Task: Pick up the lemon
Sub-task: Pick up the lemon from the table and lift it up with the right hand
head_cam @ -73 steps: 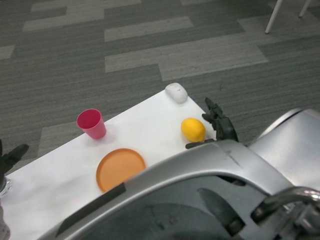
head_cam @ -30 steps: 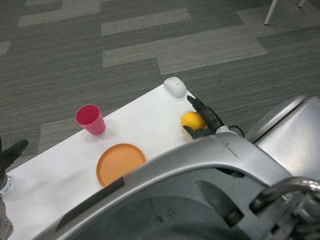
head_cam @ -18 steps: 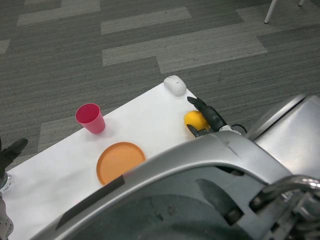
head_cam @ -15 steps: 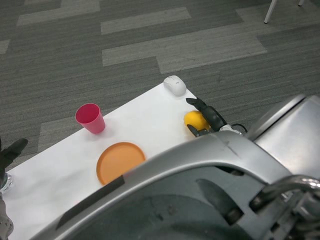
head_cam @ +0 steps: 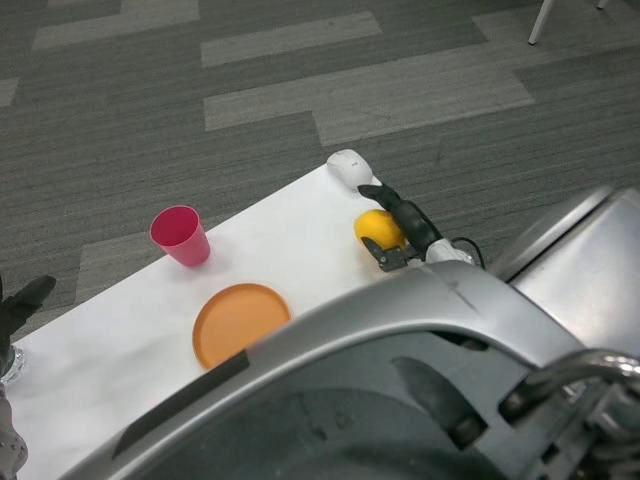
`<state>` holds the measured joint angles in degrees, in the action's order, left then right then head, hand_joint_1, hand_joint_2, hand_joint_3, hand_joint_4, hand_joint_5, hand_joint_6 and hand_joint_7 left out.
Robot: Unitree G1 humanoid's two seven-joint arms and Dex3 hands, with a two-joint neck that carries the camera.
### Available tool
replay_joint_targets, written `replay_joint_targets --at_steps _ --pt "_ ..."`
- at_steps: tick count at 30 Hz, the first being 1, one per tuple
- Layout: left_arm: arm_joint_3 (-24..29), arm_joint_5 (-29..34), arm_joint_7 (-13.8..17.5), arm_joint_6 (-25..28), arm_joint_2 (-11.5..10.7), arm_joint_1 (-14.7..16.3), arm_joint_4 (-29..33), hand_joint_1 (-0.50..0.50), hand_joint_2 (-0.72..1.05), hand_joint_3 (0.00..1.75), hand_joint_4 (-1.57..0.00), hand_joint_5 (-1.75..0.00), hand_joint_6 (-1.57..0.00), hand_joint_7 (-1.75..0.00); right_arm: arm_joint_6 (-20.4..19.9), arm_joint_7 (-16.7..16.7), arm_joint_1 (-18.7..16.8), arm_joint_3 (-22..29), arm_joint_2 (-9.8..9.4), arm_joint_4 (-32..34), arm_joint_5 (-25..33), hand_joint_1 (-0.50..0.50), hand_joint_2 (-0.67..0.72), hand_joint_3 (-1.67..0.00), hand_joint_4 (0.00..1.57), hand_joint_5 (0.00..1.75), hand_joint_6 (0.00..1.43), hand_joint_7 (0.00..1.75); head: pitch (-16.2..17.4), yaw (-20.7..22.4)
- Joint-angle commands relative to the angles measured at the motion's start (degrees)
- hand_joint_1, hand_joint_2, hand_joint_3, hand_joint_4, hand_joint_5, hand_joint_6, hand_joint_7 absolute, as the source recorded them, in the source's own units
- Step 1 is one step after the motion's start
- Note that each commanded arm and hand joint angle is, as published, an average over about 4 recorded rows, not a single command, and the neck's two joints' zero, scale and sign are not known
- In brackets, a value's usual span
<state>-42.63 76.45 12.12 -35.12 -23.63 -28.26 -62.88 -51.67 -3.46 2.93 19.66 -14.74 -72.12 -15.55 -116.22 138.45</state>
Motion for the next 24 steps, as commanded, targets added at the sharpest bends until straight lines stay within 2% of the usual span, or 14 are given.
replay_joint_targets --at_steps 1,4,6,9,12,14,18,20,22,23,24 --pt "0.4 -0.1 0.1 0.2 -1.1 -0.2 0.0 0.5 1.05 0.04 -0.06 0.0 0.0 0.0 -0.4 2.5 2.5 0.2 1.96 5.1 0.3 -0.38 -0.54 -1.49 0.03 1.36 0.07 0.35 -0.1 0.5" --pt "0.4 -0.1 0.1 0.1 -1.1 -0.3 0.0 0.5 0.98 0.07 -0.04 0.0 0.0 0.0 -0.7 3.4 2.9 -0.6 3.14 9.3 0.3 -0.38 -0.54 -1.51 0.03 1.36 0.04 0.35 -0.3 1.0" --pt "0.4 -0.1 0.1 0.2 -1.2 -0.4 0.0 0.5 0.96 0.09 -0.05 0.0 0.0 0.0 -0.9 3.5 3.1 -2.5 3.23 11.4 0.4 -0.38 -0.54 -1.51 0.03 1.36 0.03 0.35 -0.2 0.9" --pt "0.4 -0.1 0.1 0.2 -1.2 -0.4 0.0 0.5 0.98 0.07 -0.06 0.0 0.0 0.0 -1.0 3.5 3.4 -5.9 2.97 13.3 1.7 -0.38 -0.54 -1.45 0.02 1.36 0.03 0.35 -0.4 3.2" --pt "0.4 -0.1 0.1 0.2 -1.2 -0.5 0.0 0.5 1.03 0.09 -0.05 0.0 0.0 0.0 -1.0 3.4 4.1 -13.5 2.44 15.2 6.3 -0.38 -0.54 -1.45 0.01 1.36 0.03 0.35 -0.4 6.2" --pt "0.4 -0.1 0.1 0.2 -1.2 -0.6 0.0 0.5 1.0 0.07 -0.07 0.0 0.0 0.0 -1.0 3.4 4.7 -18.5 2.02 15.9 8.7 -0.38 -0.54 -1.49 0.0 1.36 0.03 0.35 -0.3 6.2" --pt "0.4 -0.1 0.1 0.2 -1.2 -0.7 0.0 0.5 0.96 0.09 -0.06 0.0 0.0 0.0 -0.9 3.4 6.5 -27.3 0.88 16.3 12.0 -0.38 -0.54 -1.45 0.0 1.36 0.02 0.35 0.0 11.4" --pt "0.4 -0.1 0.1 0.2 -1.2 -0.8 0.0 0.5 0.96 0.04 -0.06 0.0 0.0 0.0 -0.8 3.4 7.3 -31.9 0.29 16.3 13.8 -0.36 -0.54 -1.43 0.0 1.36 0.01 0.35 0.0 10.5" --pt "0.4 -0.1 0.1 0.2 -1.2 -0.9 0.0 0.5 0.96 0.04 -0.07 0.0 0.0 0.0 -0.8 3.4 8.5 -38.6 -0.5 16.2 17.1 -0.36 -0.54 -1.43 0.0 1.36 0.0 0.35 0.0 10.5" --pt "0.4 -0.1 0.1 0.2 -1.2 -0.9 0.0 0.5 0.96 0.07 -0.07 0.0 0.0 0.0 -0.8 3.4 8.9 -41.0 -0.75 16.3 18.3 -0.36 -0.54 -1.43 0.0 1.36 0.0 0.35 0.8 15.6" --pt "0.4 -0.1 0.1 0.1 -1.2 -0.9 0.1 0.5 0.96 0.09 -0.07 0.0 0.0 0.0 -0.8 3.4 9.3 -43.3 -0.97 16.6 19.6 -0.38 -0.54 -1.43 0.0 1.36 0.0 0.35 1.3 18.7"
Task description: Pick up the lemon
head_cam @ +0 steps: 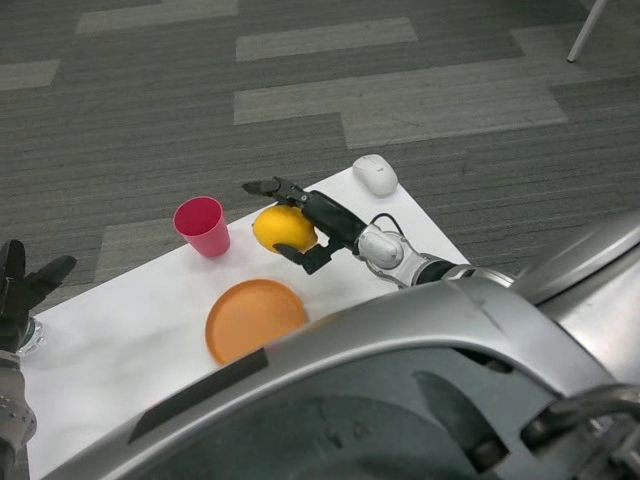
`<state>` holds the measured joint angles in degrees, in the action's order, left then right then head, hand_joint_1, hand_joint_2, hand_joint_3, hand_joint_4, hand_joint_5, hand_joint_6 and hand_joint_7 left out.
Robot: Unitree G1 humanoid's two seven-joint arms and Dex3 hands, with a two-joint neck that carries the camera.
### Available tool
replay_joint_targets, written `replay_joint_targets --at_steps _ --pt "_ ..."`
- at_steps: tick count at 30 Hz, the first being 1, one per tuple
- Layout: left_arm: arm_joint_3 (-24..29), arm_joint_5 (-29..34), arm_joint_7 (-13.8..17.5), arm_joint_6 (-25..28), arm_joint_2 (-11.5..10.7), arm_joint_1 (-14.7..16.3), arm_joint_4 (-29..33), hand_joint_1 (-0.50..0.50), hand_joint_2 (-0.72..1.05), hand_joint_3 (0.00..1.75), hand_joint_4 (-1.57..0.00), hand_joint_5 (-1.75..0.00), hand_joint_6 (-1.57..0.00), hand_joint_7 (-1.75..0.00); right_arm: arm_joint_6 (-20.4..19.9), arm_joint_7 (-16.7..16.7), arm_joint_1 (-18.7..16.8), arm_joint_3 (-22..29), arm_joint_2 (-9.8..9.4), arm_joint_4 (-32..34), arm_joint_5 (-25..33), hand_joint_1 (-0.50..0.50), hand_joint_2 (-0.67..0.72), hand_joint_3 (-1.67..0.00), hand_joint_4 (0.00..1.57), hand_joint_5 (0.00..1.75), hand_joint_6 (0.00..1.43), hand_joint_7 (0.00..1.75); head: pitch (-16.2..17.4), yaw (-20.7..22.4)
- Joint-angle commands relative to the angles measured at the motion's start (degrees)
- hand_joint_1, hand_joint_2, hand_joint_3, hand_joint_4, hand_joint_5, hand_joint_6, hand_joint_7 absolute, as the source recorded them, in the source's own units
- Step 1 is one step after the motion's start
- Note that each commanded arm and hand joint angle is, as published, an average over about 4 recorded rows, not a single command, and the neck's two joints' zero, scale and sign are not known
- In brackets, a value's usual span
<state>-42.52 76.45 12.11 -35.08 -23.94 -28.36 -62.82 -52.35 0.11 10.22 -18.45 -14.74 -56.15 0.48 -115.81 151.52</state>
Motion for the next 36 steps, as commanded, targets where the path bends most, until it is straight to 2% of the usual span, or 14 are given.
replay_joint_targets --at_steps 1,2,3,5,6,10,14,18,21,25,27,36 --pt "0.3 -0.1 0.1 0.1 -0.9 -0.8 0.0 0.5 0.96 0.09 -0.07 0.0 0.0 0.0 -0.1 -0.2 2.1 -5.8 -0.99 0.9 4.0 -0.38 -0.54 -1.43 0.0 1.36 0.0 0.35 1.4 8.4" --pt "0.2 -0.1 0.1 0.1 -0.9 -0.8 0.1 0.5 0.96 0.09 -0.07 0.0 0.0 0.0 -0.1 -0.2 2.2 -6.3 -1.01 1.4 4.6 -0.38 -0.54 -1.43 0.0 1.36 0.0 0.35 2.0 13.2" --pt "0.2 -0.1 0.1 0.1 -0.9 -0.8 0.1 0.5 0.96 0.09 -0.07 0.0 0.0 0.0 -0.2 -0.2 2.2 -6.3 -0.99 1.9 5.0 -0.38 -0.54 -1.43 0.0 1.36 0.0 0.35 1.7 12.3" --pt "0.3 -0.1 0.1 -0.1 -0.9 -0.7 0.2 0.5 0.96 0.09 -0.07 0.0 0.0 0.0 -0.2 -0.3 2.1 -5.8 -1.06 3.5 5.7 -0.38 -0.54 -1.43 0.0 1.36 0.0 0.35 1.9 14.5" --pt "0.3 -0.1 0.1 -0.2 -0.9 -0.6 0.2 0.5 0.96 0.07 -0.07 0.0 0.0 0.0 -0.2 -0.4 2.1 -5.5 -1.1 4.3 5.9 -0.38 -0.54 -1.43 0.0 1.36 0.0 0.35 1.8 13.8" --pt "0.4 -0.1 0.1 -0.3 -0.9 -0.4 0.2 0.5 0.96 0.04 -0.07 0.0 0.0 0.0 -0.1 -0.7 2.0 -4.5 -1.25 7.8 6.0 -0.38 -0.54 -1.43 0.0 1.36 0.0 0.35 1.4 20.8" --pt "0.7 -0.1 0.1 -0.4 -0.8 -0.1 0.2 0.5 0.96 0.09 -0.07 0.0 0.0 0.0 -0.1 -1.1 1.8 -2.8 -1.12 11.1 6.2 -0.38 -0.54 -1.43 0.0 1.36 0.0 0.35 1.4 20.3" --pt "1.1 -0.1 0.1 -0.4 -0.8 0.2 0.4 0.5 0.96 0.09 -0.07 0.0 0.0 0.0 -0.1 -1.6 1.4 -0.9 -0.86 13.9 6.2 -0.38 -0.54 -1.43 0.0 1.36 0.0 0.35 0.2 29.3" --pt "1.4 -0.1 0.1 -0.5 -0.8 0.2 0.5 0.5 0.96 0.09 -0.07 0.0 0.0 0.0 -0.1 -2.0 0.9 0.8 -0.55 15.8 6.2 -0.38 -0.54 -1.43 0.0 1.36 0.0 0.35 0.2 30.1" --pt "1.4 -0.1 0.1 -0.4 -0.9 0.4 0.7 0.5 0.96 0.07 -0.07 0.0 0.0 0.0 -0.1 -2.2 0.3 2.7 -0.07 17.0 6.1 -0.38 -0.54 -1.43 0.0 1.36 0.0 0.35 -0.8 37.0" --pt "1.7 -0.1 0.1 -0.4 -0.9 0.5 0.8 0.5 0.96 0.09 -0.07 0.0 0.0 0.0 -0.1 -2.3 0.0 3.7 0.02 17.3 6.0 -0.35 -0.54 -1.43 0.0 1.36 0.0 0.35 -1.1 36.3" --pt "1.8 -0.1 0.1 -0.5 -0.9 0.9 0.9 0.5 1.0 0.04 -0.07 0.0 0.0 0.0 -0.1 -2.4 -0.1 5.5 0.15 17.6 5.9 -0.38 -0.54 -1.43 0.0 1.36 0.0 0.35 -2.4 36.9"
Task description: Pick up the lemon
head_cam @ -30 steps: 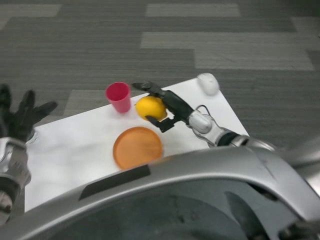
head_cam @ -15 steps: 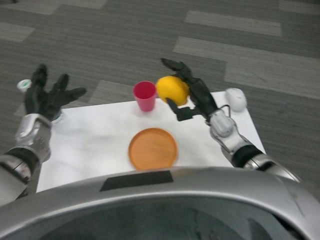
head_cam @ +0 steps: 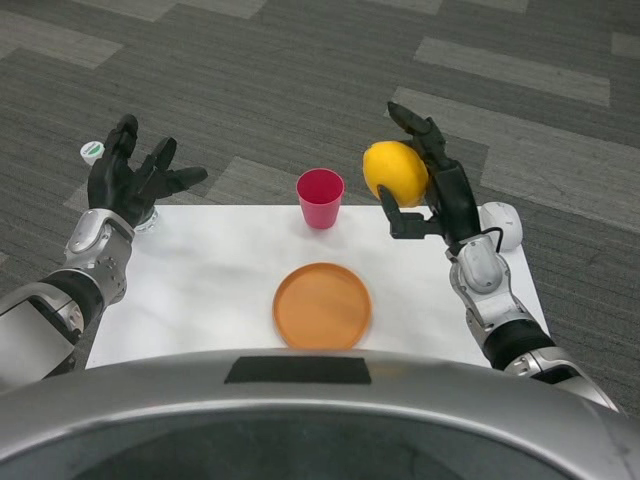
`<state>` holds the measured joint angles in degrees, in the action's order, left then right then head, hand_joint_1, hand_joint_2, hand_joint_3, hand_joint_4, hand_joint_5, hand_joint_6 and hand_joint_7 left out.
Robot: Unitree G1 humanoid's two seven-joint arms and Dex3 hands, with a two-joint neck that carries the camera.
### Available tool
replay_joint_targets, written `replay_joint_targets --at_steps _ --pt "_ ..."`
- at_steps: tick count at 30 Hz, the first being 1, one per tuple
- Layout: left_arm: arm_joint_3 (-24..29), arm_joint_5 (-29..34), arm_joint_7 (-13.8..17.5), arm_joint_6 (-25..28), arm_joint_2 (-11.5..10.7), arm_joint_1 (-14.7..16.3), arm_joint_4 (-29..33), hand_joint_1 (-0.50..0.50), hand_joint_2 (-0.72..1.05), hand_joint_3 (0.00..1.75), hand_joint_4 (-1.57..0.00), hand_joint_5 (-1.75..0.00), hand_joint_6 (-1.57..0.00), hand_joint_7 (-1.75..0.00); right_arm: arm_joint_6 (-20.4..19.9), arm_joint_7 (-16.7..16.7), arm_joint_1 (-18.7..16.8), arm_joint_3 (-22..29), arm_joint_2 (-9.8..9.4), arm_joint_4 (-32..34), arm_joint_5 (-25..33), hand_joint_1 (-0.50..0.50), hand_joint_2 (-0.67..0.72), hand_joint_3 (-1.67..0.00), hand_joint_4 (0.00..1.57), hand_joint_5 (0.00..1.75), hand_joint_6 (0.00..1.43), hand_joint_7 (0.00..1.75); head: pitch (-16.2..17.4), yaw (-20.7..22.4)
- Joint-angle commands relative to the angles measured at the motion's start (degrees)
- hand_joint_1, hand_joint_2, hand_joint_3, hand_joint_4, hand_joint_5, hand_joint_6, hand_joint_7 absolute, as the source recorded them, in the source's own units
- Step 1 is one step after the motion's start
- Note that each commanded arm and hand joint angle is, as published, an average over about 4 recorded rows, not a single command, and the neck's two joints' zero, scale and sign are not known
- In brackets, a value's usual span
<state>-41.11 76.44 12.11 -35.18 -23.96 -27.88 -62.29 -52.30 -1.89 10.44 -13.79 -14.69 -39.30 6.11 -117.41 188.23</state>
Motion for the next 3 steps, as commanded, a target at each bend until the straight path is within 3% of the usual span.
replay_joint_targets --at_steps 1,3 --pt "0.4 -0.1 0.1 -0.4 -0.9 0.5 0.3 0.5 0.98 0.07 -0.07 0.0 0.0 0.0 -0.2 -0.4 -0.4 1.0 0.1 0.7 0.2 -0.38 -0.54 -1.43 0.0 1.36 0.0 0.35 -1.3 0.3" --pt "0.4 -0.1 0.1 -0.4 -0.9 0.5 0.3 0.5 0.96 0.09 -0.07 0.0 0.0 0.0 -0.2 -0.4 -0.5 1.2 0.13 0.7 0.2 -0.38 -0.54 -1.43 0.0 1.36 0.0 0.35 -1.6 0.2"
